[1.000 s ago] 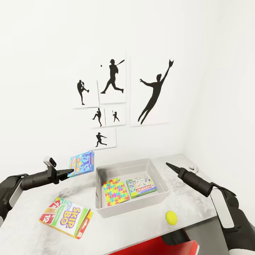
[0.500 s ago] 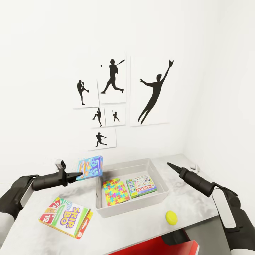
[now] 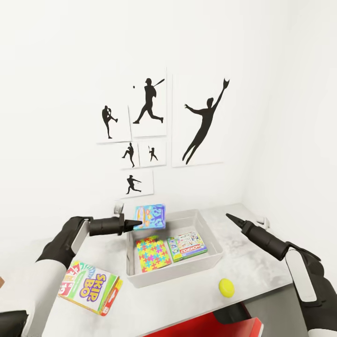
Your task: Put all the toys in the child's room - the three board games (two on the bed and one on the table), the two jigsaw puzzles on the table, and the tennis ball on the table - inside the toy box on the table in the child's room.
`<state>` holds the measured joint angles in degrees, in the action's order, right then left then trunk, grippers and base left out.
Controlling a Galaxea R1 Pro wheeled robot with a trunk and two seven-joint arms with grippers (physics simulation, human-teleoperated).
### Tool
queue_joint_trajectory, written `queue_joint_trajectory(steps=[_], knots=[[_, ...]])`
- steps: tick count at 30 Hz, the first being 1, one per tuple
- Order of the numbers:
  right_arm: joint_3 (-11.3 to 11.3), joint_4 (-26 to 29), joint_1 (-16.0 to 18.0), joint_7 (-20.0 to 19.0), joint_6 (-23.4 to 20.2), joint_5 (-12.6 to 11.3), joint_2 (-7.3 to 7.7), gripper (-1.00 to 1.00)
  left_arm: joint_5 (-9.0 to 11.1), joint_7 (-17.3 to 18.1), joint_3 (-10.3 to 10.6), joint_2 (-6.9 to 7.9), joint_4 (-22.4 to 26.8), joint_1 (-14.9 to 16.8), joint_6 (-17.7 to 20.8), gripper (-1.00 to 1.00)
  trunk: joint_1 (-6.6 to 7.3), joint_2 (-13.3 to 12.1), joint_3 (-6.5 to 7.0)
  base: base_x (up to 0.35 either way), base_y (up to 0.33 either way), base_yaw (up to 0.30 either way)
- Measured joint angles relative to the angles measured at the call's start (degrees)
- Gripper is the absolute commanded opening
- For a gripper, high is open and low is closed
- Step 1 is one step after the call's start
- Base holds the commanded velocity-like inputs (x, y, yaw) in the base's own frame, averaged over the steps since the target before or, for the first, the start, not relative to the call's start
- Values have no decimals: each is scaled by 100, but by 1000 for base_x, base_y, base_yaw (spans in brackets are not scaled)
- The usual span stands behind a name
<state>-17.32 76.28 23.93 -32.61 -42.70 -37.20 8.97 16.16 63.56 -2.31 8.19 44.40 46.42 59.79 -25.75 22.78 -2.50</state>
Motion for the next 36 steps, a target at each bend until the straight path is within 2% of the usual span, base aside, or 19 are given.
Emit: queue_joint_trajectory(steps=[1,2,4,8,14,36], knots=[[-17,0,0,0,1,0,0,100,-4,-81,0,-64,-2,16,1,-100,0,0,0,0,0,0],[-50,-32,0,2,-4,34,-32,100,-60,-51,-20,-71,-28,-17,-48,-100,0,0,0,0,0,0],[-105,-53,0,2,-5,36,-76,100,-29,2,-21,-75,-28,-22,-62,-100,0,1,0,0,0,0],[-100,-52,0,4,-6,32,-76,100,-29,-3,-18,-72,-29,-23,-64,-100,0,0,0,0,0,0],[-82,-68,0,1,2,13,26,100,-40,-7,-10,11,-34,-24,-72,-100,0,0,0,0,0,0],[-86,-70,0,5,-14,-15,53,100,-37,-16,-1,25,-33,-24,-70,-100,0,0,0,0,0,0]])
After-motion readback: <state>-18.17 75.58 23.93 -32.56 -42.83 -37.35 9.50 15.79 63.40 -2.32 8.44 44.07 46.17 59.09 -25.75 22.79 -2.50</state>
